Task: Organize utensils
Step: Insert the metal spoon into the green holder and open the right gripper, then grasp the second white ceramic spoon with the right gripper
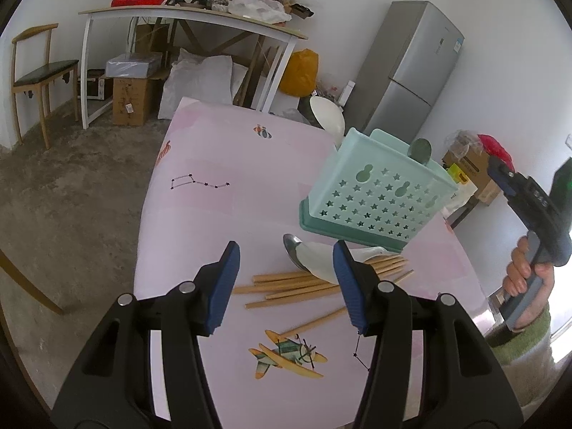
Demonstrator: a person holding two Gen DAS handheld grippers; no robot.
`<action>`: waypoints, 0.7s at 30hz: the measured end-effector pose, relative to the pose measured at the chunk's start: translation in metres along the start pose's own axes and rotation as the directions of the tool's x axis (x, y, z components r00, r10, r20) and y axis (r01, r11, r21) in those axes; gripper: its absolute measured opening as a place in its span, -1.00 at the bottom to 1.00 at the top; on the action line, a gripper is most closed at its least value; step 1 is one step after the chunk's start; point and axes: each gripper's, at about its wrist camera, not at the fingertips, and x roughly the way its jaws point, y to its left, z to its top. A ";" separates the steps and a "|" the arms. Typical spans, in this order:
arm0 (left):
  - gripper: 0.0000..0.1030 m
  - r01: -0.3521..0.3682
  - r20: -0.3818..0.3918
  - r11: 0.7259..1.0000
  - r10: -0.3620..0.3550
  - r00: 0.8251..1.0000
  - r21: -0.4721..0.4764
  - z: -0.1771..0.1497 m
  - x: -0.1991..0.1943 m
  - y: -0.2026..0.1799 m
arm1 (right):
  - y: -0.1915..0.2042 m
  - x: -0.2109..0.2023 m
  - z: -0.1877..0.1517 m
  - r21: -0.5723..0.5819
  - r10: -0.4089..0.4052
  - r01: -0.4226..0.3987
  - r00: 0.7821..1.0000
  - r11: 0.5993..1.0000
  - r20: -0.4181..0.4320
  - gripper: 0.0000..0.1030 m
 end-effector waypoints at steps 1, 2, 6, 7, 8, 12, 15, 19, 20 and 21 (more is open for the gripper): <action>0.00 0.001 -0.002 1.000 -0.001 1.000 -0.001 -0.001 0.000 0.000 | 0.001 -0.004 -0.003 0.000 0.000 0.000 1.000 1.000 -0.005 -0.11; 0.00 0.003 -0.005 1.000 -0.003 1.000 -0.001 -0.001 0.001 -0.001 | 0.002 -0.007 -0.006 0.001 0.002 -0.002 1.000 1.000 -0.011 -0.07; 0.00 0.002 -0.016 1.000 -0.002 1.000 0.000 -0.003 0.003 -0.004 | 0.011 -0.009 -0.029 -0.001 0.026 -0.026 0.995 1.000 -0.091 0.10; 0.00 0.002 -0.018 1.000 -0.002 1.000 0.000 -0.003 0.004 -0.005 | 0.016 -0.007 -0.037 -0.016 0.024 -0.026 0.993 1.000 -0.119 0.16; 0.00 0.001 -0.020 1.000 -0.001 1.000 0.001 -0.003 0.005 -0.006 | 0.018 -0.007 -0.043 -0.026 0.022 -0.026 0.991 0.999 -0.135 0.20; 0.00 -0.004 -0.029 1.000 0.004 1.000 -0.003 -0.004 0.007 -0.006 | 0.041 0.002 -0.075 -0.100 0.013 -0.037 0.973 0.994 -0.232 0.24; 0.00 -0.013 -0.034 1.000 0.012 0.999 -0.005 -0.005 0.009 -0.007 | 0.059 0.008 -0.095 -0.144 0.012 -0.055 0.958 0.988 -0.286 0.27; 0.00 -0.028 -0.047 1.000 0.027 0.999 -0.013 -0.008 0.013 -0.007 | 0.083 0.020 -0.113 -0.207 0.004 -0.080 0.940 0.975 -0.341 0.27; 0.00 -0.031 -0.048 0.999 0.030 0.998 -0.017 -0.009 0.013 -0.007 | 0.089 0.020 -0.117 -0.223 0.000 -0.082 0.939 0.971 -0.345 0.27; 0.00 -0.033 -0.049 0.999 0.032 0.998 -0.021 -0.009 0.014 -0.006 | 0.095 0.021 -0.120 -0.242 -0.005 -0.085 0.937 0.967 -0.350 0.27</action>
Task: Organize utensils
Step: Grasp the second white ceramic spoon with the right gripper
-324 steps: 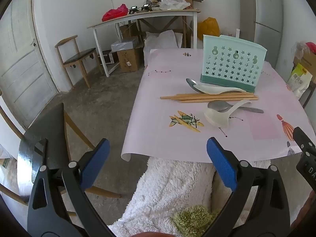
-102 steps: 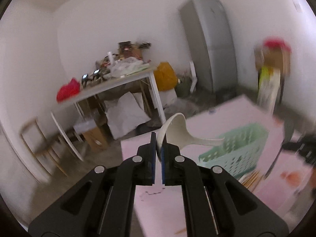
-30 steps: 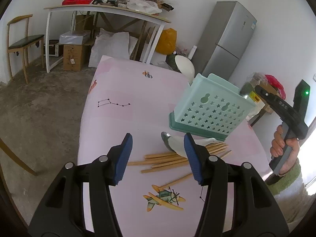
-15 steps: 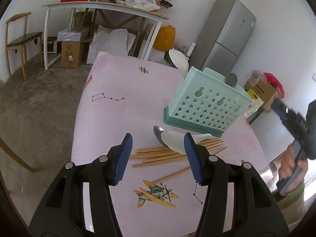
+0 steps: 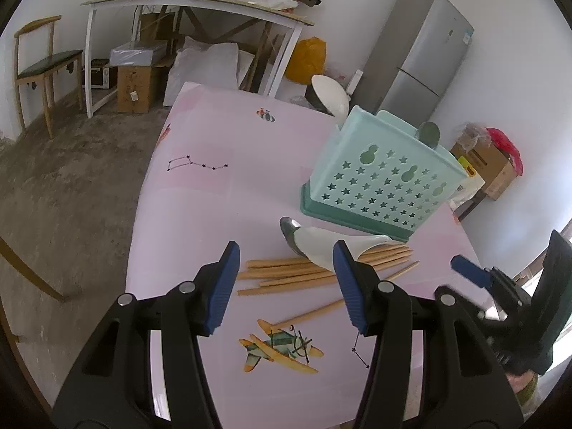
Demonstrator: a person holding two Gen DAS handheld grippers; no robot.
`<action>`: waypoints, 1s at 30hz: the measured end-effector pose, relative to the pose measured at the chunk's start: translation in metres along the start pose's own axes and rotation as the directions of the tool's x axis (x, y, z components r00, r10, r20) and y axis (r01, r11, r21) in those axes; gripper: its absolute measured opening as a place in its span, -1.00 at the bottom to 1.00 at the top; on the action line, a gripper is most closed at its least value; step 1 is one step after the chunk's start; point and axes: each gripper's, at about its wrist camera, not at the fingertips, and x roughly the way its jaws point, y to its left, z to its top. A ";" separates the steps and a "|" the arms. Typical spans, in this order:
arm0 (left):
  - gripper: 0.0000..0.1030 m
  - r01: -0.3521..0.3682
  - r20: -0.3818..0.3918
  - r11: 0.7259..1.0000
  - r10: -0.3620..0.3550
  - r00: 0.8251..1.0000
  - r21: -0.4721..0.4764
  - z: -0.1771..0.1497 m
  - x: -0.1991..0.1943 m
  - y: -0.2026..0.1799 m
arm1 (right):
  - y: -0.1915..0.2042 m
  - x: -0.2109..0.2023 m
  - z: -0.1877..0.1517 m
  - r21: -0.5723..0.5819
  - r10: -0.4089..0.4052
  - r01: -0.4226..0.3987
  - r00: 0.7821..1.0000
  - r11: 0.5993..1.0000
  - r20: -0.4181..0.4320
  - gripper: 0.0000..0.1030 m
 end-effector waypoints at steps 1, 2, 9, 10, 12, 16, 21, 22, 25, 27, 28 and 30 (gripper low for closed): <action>0.00 -0.001 0.000 1.000 0.001 1.000 -0.004 0.000 0.000 0.001 | 0.006 0.002 -0.001 -0.019 -0.003 0.003 1.000 1.000 -0.004 0.27; 0.00 -0.002 0.000 1.000 0.002 1.000 -0.009 -0.001 0.000 0.002 | 0.010 0.003 0.001 -0.032 -0.007 0.007 1.000 0.999 -0.007 0.27; 0.00 0.001 -0.004 0.999 -0.001 1.000 -0.033 -0.002 0.002 0.012 | 0.036 0.012 0.009 -0.100 0.002 -0.002 1.000 0.995 -0.003 0.27; 0.00 0.002 -0.004 0.999 -0.002 1.000 -0.036 -0.003 0.002 0.013 | 0.039 0.014 0.010 -0.109 0.002 -0.002 1.000 0.994 -0.001 0.27; 0.00 0.003 -0.004 0.999 -0.003 1.000 -0.044 -0.003 0.003 0.017 | 0.043 0.017 0.012 -0.120 0.004 -0.004 1.000 0.993 -0.001 0.27; 0.00 -0.001 -0.003 0.998 0.001 1.000 -0.056 -0.003 0.003 0.023 | 0.055 0.023 0.016 -0.165 -0.009 0.010 1.000 0.986 0.010 0.27; 0.00 -0.008 0.004 0.997 0.008 1.000 -0.072 -0.002 0.004 0.031 | 0.068 0.035 0.020 -0.229 -0.033 0.034 0.999 0.973 0.007 0.27; 0.00 -0.009 0.005 0.997 0.009 1.000 -0.076 -0.002 0.004 0.032 | 0.070 0.038 0.020 -0.242 -0.037 0.038 0.999 0.969 0.006 0.25; 0.00 -0.007 0.005 0.996 0.008 1.000 -0.091 -0.003 0.005 0.036 | 0.079 0.049 0.020 -0.296 -0.062 0.057 0.998 0.953 -0.007 0.11; 0.00 -0.006 0.001 0.995 0.006 1.000 -0.098 -0.004 0.006 0.038 | 0.085 0.059 0.019 -0.332 -0.082 0.070 0.996 0.941 -0.022 0.00; 0.00 -0.005 0.000 0.995 0.005 1.000 -0.100 -0.005 0.007 0.039 | 0.088 0.064 0.018 -0.347 -0.090 0.073 0.995 0.935 -0.032 -0.07; 0.00 -0.004 -0.001 0.995 0.004 1.000 -0.100 -0.005 0.007 0.041 | 0.091 0.070 0.016 -0.370 -0.106 0.083 0.994 0.925 -0.042 -0.15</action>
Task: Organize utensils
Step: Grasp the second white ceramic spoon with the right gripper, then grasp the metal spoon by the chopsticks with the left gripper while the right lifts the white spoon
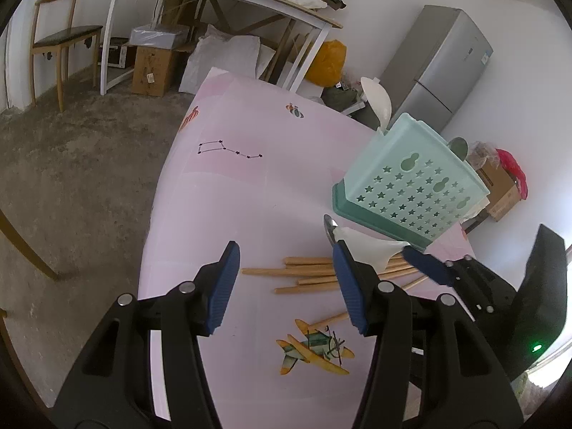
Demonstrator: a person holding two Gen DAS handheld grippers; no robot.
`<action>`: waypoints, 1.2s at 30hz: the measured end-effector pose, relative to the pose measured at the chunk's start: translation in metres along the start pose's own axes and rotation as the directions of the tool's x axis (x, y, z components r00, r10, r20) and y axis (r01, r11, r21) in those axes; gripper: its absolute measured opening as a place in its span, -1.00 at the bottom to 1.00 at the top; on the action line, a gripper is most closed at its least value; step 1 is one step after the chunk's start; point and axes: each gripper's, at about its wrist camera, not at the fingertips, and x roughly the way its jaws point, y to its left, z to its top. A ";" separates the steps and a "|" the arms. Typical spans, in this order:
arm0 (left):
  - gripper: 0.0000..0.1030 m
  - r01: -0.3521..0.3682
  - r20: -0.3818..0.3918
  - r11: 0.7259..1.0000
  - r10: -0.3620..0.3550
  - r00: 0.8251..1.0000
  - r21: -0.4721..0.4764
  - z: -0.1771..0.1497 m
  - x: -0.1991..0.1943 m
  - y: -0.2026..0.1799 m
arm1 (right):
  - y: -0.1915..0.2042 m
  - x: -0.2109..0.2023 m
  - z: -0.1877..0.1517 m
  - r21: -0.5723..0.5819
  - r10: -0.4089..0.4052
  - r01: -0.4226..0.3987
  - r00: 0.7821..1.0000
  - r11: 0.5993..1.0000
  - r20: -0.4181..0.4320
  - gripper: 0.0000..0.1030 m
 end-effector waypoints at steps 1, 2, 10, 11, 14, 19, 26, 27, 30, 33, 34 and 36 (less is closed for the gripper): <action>0.00 0.000 0.001 1.000 0.000 1.000 0.000 0.000 0.000 0.000 | 0.002 0.002 -0.001 -0.008 -0.004 0.004 1.000 1.000 -0.004 -0.22; 0.00 0.000 0.001 1.000 0.000 1.000 -0.002 0.000 0.000 0.000 | 0.005 0.005 -0.001 -0.018 -0.012 0.012 1.000 1.000 -0.011 -0.28; 0.00 0.006 -0.001 1.000 -0.006 1.000 -0.017 0.000 0.002 0.007 | 0.015 0.018 -0.004 -0.081 -0.041 0.037 0.998 0.996 -0.046 -0.70; 0.00 0.006 -0.001 1.000 -0.006 1.000 -0.017 0.000 0.002 0.007 | 0.016 0.017 -0.004 -0.088 -0.045 0.041 0.998 0.995 -0.044 -0.71; 0.00 0.008 -0.001 1.000 -0.008 1.000 -0.021 0.000 0.002 0.008 | 0.017 0.012 -0.004 -0.102 -0.061 0.059 0.998 0.993 -0.020 -0.75; 0.00 0.011 -0.001 1.000 -0.011 1.000 -0.020 0.001 0.003 0.007 | 0.013 -0.002 -0.001 -0.101 -0.085 0.088 0.996 0.991 0.034 -0.82; 0.00 0.036 -0.015 0.999 -0.037 0.999 -0.040 0.008 0.012 0.003 | -0.011 -0.027 0.004 -0.042 -0.098 0.102 0.990 0.994 0.101 -0.89; -0.01 0.047 -0.023 0.998 -0.048 0.999 -0.050 0.009 0.015 0.003 | -0.017 -0.032 0.006 -0.023 -0.100 0.103 0.989 0.994 0.111 -0.89; 0.00 0.083 -0.057 0.994 -0.088 0.994 -0.076 0.013 0.026 0.000 | -0.033 -0.045 0.008 0.035 -0.109 0.106 0.985 0.994 0.136 -0.92; -0.01 0.120 -0.109 0.986 -0.132 0.985 -0.115 0.018 0.043 0.000 | -0.051 -0.056 0.009 0.099 -0.124 0.109 0.980 0.989 0.157 -0.93; -0.01 0.131 -0.121 0.983 -0.147 0.982 -0.129 0.019 0.047 0.000 | -0.058 -0.060 0.009 0.122 -0.129 0.109 0.978 0.987 0.165 -0.93; -0.01 0.150 -0.146 0.976 -0.173 0.974 -0.157 0.024 0.057 0.000 | -0.066 -0.067 0.006 0.155 -0.134 0.108 0.975 0.982 0.175 -0.94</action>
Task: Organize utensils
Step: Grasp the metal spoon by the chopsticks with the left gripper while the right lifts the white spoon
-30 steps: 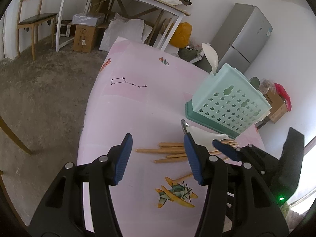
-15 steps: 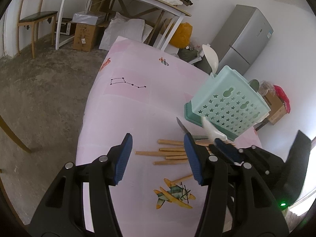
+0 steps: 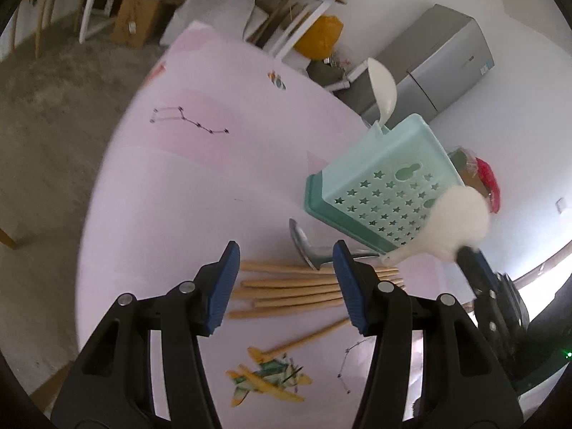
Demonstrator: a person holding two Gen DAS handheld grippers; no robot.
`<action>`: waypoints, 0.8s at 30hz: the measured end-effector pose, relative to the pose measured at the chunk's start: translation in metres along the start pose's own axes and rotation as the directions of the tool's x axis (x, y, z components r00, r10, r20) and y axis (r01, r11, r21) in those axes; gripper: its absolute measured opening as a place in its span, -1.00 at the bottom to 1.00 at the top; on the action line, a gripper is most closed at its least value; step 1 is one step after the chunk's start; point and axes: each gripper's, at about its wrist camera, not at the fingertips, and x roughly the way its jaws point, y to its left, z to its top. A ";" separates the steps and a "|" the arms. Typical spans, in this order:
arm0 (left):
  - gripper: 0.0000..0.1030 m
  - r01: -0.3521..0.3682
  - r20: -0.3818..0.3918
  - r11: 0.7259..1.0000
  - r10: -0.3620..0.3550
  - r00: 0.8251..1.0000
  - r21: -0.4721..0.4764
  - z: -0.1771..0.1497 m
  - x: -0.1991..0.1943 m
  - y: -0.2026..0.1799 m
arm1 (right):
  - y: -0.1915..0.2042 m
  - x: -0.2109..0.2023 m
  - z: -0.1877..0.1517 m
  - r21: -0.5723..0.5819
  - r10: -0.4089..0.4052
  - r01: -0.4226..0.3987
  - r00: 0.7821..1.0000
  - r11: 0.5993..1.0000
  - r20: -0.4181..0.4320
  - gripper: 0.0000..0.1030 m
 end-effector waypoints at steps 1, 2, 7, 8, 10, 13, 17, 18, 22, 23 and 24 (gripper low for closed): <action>-0.02 0.012 -0.010 1.000 -0.013 1.000 -0.012 0.003 0.004 0.001 | -0.006 -0.004 0.000 0.018 -0.005 0.005 1.000 1.000 0.008 -0.94; -0.03 0.020 -0.018 1.000 -0.021 1.000 -0.020 0.004 0.007 0.002 | -0.011 -0.006 0.000 0.028 -0.009 0.009 1.000 1.000 0.013 -0.94; -0.06 0.017 -0.088 0.998 -0.023 0.996 -0.066 0.012 0.025 0.005 | -0.033 -0.018 -0.003 0.084 -0.026 0.023 0.999 0.996 0.034 -0.94; -0.11 0.011 -0.094 0.998 -0.018 0.995 -0.069 0.014 0.028 0.005 | -0.036 -0.019 -0.005 0.091 -0.028 0.025 0.999 0.996 0.036 -0.94; -0.18 0.001 -0.106 0.998 -0.009 0.994 -0.070 0.017 0.032 0.003 | -0.043 -0.022 -0.007 0.109 -0.032 0.027 0.999 0.994 0.043 -0.94; -0.36 -0.028 -0.139 0.998 0.019 0.990 -0.063 0.018 0.039 0.001 | -0.052 -0.024 -0.008 0.133 -0.037 0.030 0.998 0.991 0.050 -0.94; -0.57 -0.063 -0.167 0.997 0.055 0.984 -0.042 0.018 0.048 -0.004 | -0.059 -0.029 -0.009 0.165 -0.039 0.029 0.998 0.986 0.058 -0.94; -0.63 -0.069 -0.169 0.997 0.062 0.984 -0.039 0.017 0.050 -0.007 | -0.061 -0.030 -0.010 0.172 -0.039 0.028 0.997 0.985 0.060 -0.94; -0.85 -0.079 -0.170 0.996 0.073 0.983 -0.031 0.017 0.056 -0.010 | -0.065 -0.031 -0.012 0.187 -0.050 0.038 0.997 0.982 0.062 -0.94; -0.87 -0.081 -0.165 0.996 0.076 0.983 -0.027 0.018 0.056 -0.010 | -0.067 -0.031 -0.013 0.193 -0.054 0.041 0.997 0.980 0.063 -0.94; -0.89 -0.081 -0.155 0.996 0.077 0.985 -0.022 0.018 0.055 -0.012 | -0.067 -0.031 -0.012 0.197 -0.057 0.043 0.996 0.980 0.063 -0.94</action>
